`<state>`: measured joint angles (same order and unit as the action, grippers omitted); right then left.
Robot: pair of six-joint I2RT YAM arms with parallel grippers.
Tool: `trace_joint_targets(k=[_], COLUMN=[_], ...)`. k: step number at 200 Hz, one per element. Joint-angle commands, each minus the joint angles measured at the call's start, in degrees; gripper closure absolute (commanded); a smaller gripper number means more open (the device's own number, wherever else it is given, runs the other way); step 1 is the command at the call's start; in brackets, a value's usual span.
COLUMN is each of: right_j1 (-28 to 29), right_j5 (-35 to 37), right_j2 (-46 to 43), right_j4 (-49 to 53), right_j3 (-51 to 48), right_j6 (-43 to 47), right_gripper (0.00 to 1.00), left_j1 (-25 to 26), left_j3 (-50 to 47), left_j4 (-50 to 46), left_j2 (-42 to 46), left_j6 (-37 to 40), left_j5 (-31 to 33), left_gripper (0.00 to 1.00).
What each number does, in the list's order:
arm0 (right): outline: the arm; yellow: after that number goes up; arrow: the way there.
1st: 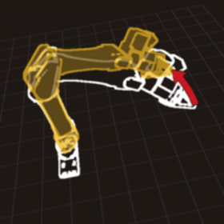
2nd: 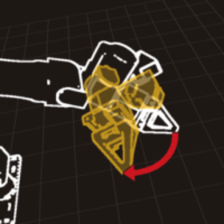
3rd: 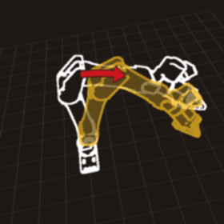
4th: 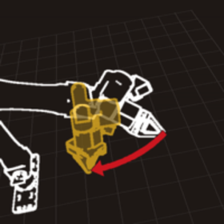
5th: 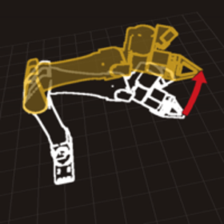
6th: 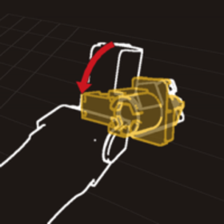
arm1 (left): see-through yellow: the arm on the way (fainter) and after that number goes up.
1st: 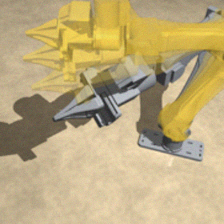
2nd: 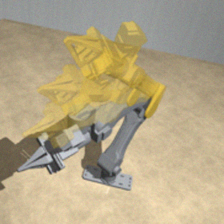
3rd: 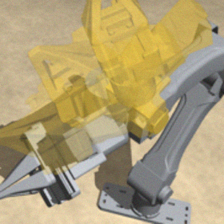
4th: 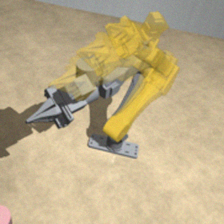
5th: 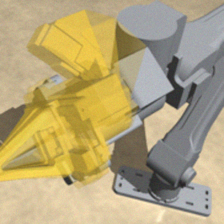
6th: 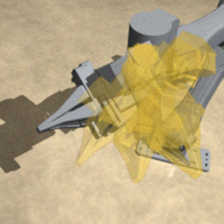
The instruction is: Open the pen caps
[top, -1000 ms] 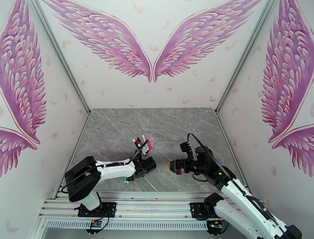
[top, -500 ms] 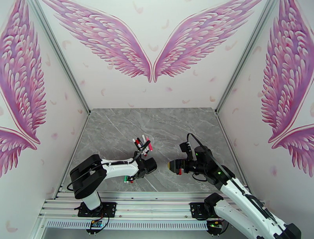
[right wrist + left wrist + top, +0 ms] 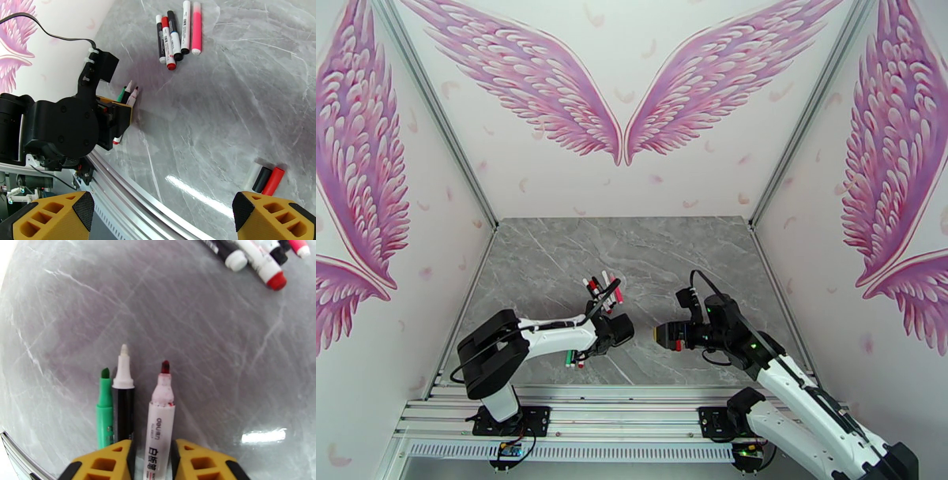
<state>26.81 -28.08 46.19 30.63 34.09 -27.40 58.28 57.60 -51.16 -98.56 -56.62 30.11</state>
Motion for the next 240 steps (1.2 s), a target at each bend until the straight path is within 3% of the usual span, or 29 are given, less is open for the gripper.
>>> trace_joint_targets(k=[1, 31, 44, 75, 105, 161, 240], right_j1=[0.4, 0.4, 0.4, 0.3, 0.1, 0.1, 0.0], right_j5=[1.1, 2.5, 3.2, 5.5, 7.2, 7.4, 9.3], right_j2=[0.1, 0.0, -0.2, -1.2, -3.0, -5.0, -9.1], right_j4=[0.8, 1.7, 1.7, 1.2, -0.1, 0.0, 2.5], right_j3=[0.4, 1.4, 1.6, 2.0, 1.5, 0.9, 1.3], right_j6=[-0.4, -0.5, -0.9, -3.6, -5.4, -2.5, -1.8], right_gripper=[0.01, 0.01, 0.01, 0.01, 0.01, 0.01, 0.01], left_j1=[-0.4, -1.9, -3.7, -11.4, -17.9, -26.0, -27.2], left_j3=[3.1, 2.6, 1.1, -2.5, -3.5, -1.5, 4.7], left_j4=[-4.3, -2.8, 2.4, 10.5, 13.8, 22.3, 28.1], left_j2=[3.8, 7.7, 10.6, 17.1, 19.4, 12.9, 0.6], left_j6=[0.2, 2.4, 4.2, 6.3, 7.3, 8.6, 9.5], left_j5=[2.5, 0.8, -2.4, -10.3, -13.2, -22.4, -23.6], left_gripper=[0.67, 0.67, 0.65, 0.59, 0.53, 0.55, 0.6])
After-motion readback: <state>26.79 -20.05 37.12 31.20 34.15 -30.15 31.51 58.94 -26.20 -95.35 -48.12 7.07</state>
